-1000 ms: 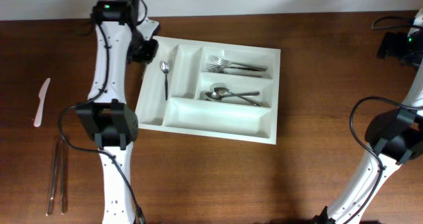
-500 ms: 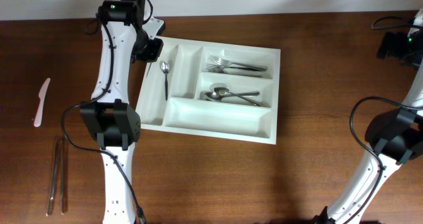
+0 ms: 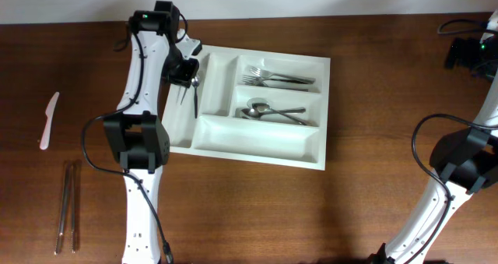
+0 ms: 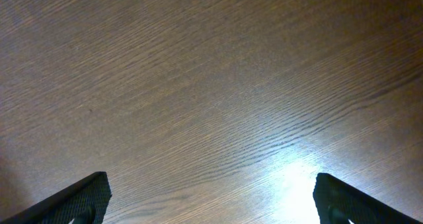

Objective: Pack container
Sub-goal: 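Lower the spoon into the left compartment and release it, then move the left gripper left over the white plastic knife, then lower the left gripper and close it on the knife handle, then lift the knife with the left gripper and carry it over the tray, then lower the knife into the narrow middle compartment and open the gripper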

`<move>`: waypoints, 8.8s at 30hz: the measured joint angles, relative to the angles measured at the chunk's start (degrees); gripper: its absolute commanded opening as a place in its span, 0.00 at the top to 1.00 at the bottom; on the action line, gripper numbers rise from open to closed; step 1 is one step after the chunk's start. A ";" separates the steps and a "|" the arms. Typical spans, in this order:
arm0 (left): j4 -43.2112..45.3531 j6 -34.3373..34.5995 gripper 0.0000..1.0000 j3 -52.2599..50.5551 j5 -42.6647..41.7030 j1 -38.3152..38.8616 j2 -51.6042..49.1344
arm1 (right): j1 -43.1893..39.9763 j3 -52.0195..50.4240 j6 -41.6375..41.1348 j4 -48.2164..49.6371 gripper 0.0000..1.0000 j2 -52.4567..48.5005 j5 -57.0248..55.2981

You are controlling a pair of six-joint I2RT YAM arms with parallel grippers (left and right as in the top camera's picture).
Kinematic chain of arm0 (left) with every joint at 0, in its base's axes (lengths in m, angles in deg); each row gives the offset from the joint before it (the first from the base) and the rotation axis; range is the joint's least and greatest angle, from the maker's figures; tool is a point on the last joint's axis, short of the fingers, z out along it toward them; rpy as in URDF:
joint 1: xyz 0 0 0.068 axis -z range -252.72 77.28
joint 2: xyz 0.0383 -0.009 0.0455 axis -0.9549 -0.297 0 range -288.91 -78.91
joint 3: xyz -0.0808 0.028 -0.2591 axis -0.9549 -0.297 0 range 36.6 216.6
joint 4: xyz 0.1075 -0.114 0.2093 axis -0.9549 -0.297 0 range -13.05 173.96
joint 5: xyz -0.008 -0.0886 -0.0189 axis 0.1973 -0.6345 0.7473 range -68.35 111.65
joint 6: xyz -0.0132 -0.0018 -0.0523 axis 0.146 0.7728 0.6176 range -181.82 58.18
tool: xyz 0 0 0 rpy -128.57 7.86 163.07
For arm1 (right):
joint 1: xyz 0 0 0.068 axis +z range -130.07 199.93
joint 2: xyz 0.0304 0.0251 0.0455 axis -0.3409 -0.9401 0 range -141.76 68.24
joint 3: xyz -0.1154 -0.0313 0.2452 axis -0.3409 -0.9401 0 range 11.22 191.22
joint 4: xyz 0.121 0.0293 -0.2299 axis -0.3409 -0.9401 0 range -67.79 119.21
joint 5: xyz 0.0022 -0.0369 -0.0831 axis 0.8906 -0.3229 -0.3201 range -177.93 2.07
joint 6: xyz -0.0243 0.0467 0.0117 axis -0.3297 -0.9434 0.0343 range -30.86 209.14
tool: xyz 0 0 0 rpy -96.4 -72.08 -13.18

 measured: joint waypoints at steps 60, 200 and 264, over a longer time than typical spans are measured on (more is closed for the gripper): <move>-7.91 0.44 0.01 14.56 18.88 -28.13 0.17 | 0.00 -0.02 -0.02 0.00 0.01 0.00 0.00; 12.44 -15.34 0.98 -12.48 9.73 -40.68 0.20 | 0.00 -0.02 0.00 0.00 0.01 0.00 0.00; 1.86 17.29 0.98 2.82 6.34 10.93 4.72 | 0.00 -0.02 -0.02 0.00 0.01 0.00 0.00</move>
